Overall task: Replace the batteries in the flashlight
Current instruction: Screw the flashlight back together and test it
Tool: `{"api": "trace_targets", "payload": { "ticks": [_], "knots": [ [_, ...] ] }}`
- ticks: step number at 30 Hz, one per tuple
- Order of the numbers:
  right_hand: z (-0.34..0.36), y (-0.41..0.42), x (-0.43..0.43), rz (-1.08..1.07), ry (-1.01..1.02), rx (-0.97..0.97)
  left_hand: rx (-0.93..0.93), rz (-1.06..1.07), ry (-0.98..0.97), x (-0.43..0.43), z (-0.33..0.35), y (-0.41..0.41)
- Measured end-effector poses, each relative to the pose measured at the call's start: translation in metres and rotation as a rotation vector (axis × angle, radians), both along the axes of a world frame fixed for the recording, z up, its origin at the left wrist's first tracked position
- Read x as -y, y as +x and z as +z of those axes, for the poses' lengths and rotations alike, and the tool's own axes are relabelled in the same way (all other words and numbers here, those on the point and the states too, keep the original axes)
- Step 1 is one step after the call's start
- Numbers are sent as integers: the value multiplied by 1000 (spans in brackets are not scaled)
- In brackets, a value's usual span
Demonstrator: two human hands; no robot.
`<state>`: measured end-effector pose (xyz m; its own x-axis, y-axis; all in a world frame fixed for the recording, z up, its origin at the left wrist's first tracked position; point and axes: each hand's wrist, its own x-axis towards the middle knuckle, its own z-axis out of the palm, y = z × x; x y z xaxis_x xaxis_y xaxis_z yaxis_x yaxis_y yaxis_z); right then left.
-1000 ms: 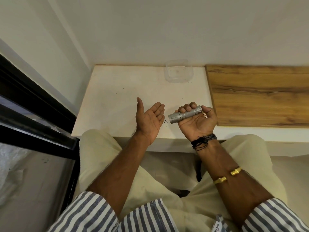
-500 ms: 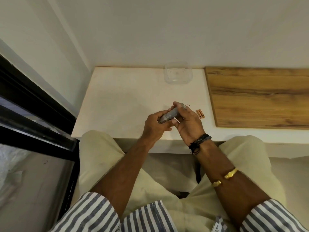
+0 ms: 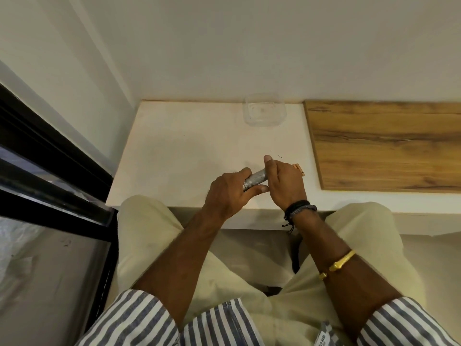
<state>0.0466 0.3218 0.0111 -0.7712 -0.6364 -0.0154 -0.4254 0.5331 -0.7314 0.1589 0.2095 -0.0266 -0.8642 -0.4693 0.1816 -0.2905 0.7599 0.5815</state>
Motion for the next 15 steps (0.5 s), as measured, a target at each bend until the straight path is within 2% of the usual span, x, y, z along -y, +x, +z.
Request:
{"api": "trace_targets", "payload": {
  "ticks": [6,10,13,15],
  "knots": [
    [6,-2,0,67,-38,-139,-39,-123,447,-1,7,-4],
    [8,-6,-6,210,-145,-110,23,-154,790,-1,17,-1],
    [7,-13,-11,317,-188,-68,93,-185,854,0,21,0],
    [6,-18,-15,358,-193,-30,98,-172,749,1,16,0]
  ]
}}
